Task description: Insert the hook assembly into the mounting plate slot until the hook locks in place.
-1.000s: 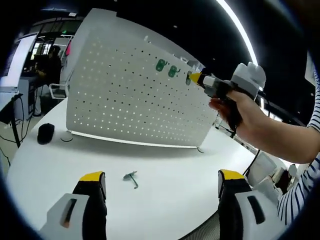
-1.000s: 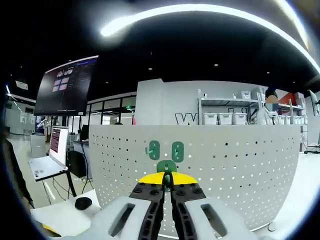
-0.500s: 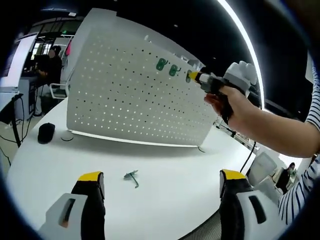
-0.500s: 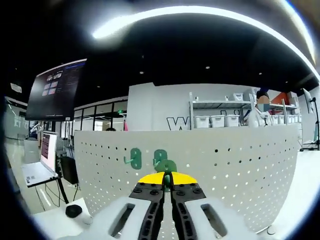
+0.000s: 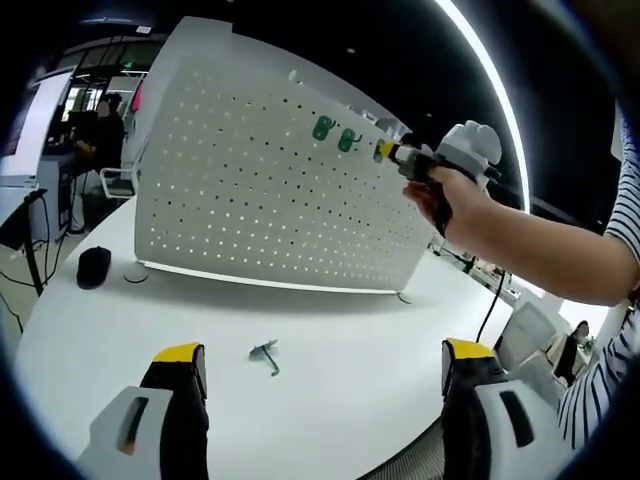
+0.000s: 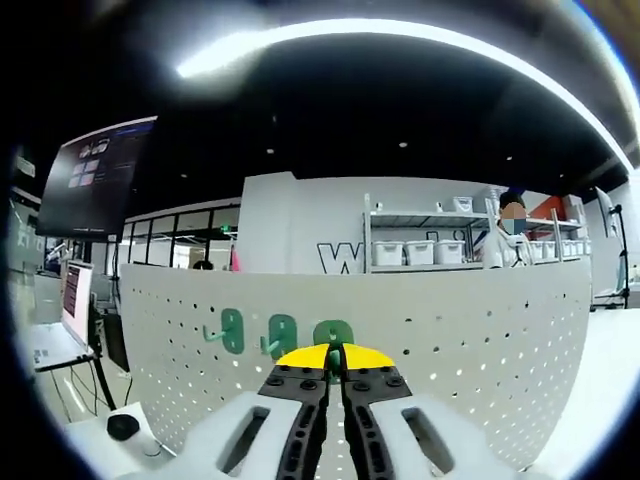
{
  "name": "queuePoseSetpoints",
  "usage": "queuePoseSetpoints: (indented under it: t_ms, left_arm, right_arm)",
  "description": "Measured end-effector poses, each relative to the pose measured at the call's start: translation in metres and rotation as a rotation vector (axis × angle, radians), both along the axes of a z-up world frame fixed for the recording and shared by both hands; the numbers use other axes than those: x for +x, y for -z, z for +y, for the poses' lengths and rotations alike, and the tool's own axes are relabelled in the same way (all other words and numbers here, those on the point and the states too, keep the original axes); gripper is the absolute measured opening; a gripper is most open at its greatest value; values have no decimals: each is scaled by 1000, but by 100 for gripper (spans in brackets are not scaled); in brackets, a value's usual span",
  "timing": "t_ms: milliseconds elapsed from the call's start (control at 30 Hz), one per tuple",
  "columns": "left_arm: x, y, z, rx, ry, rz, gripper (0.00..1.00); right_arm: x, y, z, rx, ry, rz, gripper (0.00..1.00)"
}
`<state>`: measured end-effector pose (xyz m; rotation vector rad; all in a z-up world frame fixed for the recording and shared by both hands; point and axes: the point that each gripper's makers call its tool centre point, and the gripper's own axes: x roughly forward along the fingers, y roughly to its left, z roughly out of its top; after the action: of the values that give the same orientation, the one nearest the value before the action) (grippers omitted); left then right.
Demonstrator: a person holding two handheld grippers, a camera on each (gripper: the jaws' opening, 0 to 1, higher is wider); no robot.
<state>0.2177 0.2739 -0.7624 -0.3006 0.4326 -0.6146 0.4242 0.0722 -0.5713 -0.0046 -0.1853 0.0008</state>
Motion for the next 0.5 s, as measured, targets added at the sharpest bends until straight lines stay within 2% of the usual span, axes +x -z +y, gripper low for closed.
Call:
queuePoseSetpoints:
  t_ms: [333, 500]
  left_arm:
    - [-3, 4, -5, 15, 25, 18, 100]
    - [-3, 5, -4, 15, 24, 26, 99]
  right_arm:
    - [19, -10, -6, 34, 32, -36, 0]
    - [23, -5, -10, 55, 41, -24, 0]
